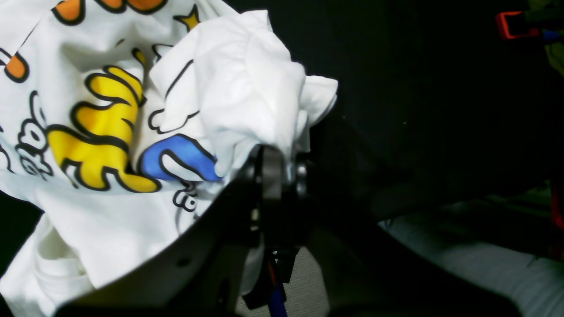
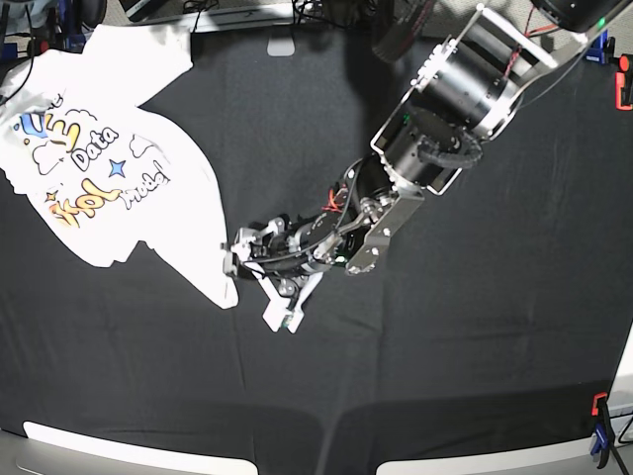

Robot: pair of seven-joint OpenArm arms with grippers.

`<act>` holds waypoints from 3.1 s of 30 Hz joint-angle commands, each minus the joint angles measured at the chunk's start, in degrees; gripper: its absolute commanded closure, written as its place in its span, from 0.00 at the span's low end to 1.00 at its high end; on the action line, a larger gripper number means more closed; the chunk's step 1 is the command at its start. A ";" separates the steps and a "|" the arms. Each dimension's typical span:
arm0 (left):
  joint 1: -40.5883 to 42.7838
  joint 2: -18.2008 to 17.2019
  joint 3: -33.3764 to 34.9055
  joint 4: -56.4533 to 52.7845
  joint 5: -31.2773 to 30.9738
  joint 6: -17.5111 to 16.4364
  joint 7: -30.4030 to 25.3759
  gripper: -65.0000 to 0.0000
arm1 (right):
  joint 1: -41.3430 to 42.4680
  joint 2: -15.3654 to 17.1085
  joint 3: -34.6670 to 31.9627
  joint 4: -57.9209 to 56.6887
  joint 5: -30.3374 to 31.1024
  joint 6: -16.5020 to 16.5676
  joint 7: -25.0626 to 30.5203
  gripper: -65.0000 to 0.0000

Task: Layout the t-shirt on the table in an organized manner, then fold the t-shirt properly
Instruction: 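Reach the left gripper to the shirt hem and grasp it, then grasp the shirt with the right gripper while the left gripper holds the hem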

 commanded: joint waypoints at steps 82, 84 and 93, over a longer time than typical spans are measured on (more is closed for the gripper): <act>7.65 1.38 -0.07 30.05 4.37 -5.33 20.09 0.73 | 0.00 5.57 0.57 1.20 3.19 0.15 2.21 0.51; 7.65 1.38 -0.07 30.05 4.37 -5.33 20.06 0.73 | 0.00 6.84 0.57 2.12 4.63 0.22 4.20 0.51; 5.03 1.25 -0.09 30.05 13.90 -5.05 22.36 0.73 | 6.56 7.96 -6.01 3.91 18.12 3.95 7.04 0.51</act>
